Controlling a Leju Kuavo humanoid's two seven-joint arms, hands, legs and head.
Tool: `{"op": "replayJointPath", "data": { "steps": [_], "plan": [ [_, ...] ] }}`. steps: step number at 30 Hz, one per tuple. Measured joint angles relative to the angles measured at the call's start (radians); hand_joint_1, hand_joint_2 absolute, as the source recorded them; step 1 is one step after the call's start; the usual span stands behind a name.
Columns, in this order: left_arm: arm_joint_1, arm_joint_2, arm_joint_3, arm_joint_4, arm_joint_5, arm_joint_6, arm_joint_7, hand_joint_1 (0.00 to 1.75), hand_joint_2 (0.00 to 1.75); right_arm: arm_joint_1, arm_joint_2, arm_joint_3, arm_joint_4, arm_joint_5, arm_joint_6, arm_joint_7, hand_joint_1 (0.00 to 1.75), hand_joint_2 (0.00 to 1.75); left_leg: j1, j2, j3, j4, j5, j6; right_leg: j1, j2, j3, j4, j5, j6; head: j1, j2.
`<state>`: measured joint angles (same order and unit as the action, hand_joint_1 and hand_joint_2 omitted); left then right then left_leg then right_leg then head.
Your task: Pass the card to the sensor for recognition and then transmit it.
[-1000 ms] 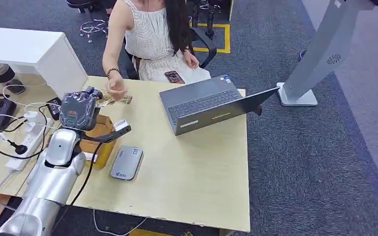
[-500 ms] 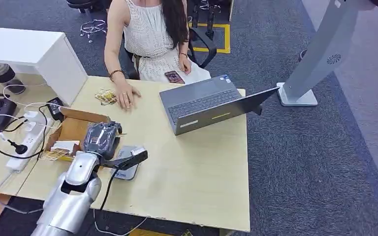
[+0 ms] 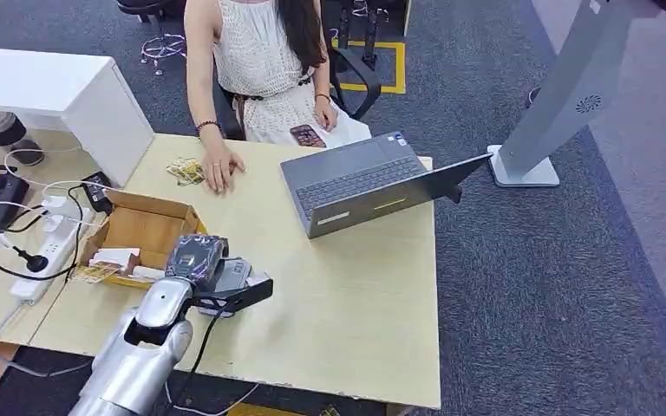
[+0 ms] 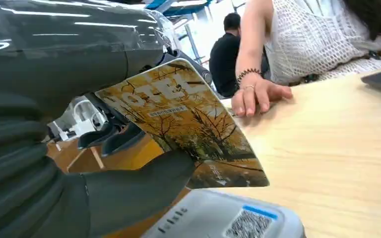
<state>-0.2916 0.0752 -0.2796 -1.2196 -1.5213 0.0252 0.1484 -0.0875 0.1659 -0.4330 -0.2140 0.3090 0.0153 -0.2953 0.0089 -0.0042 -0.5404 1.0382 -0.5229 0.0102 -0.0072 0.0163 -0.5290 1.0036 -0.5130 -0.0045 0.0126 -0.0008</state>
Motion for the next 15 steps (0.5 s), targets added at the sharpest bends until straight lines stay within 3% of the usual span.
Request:
{"op": "replayJointPath", "data": {
  "steps": [8,15],
  "plan": [
    [-0.022,0.004,-0.018,0.032,0.078,-0.071,-0.047,1.75,1.75,0.001,0.0,-0.005,0.0,0.003,0.003,0.005,0.0,1.75,0.0,0.0,0.0,0.0,0.0,0.0,0.0,0.0,0.0,0.0,0.0,0.0,0.0,0.0],
    [-0.051,0.012,-0.018,0.053,0.112,-0.076,-0.063,1.75,1.75,0.003,0.0,-0.012,0.0,0.006,0.003,0.006,0.0,1.75,0.0,0.0,0.0,0.0,0.0,0.0,0.0,0.0,0.0,0.0,0.0,0.0,0.0,0.0]
  ]
}}
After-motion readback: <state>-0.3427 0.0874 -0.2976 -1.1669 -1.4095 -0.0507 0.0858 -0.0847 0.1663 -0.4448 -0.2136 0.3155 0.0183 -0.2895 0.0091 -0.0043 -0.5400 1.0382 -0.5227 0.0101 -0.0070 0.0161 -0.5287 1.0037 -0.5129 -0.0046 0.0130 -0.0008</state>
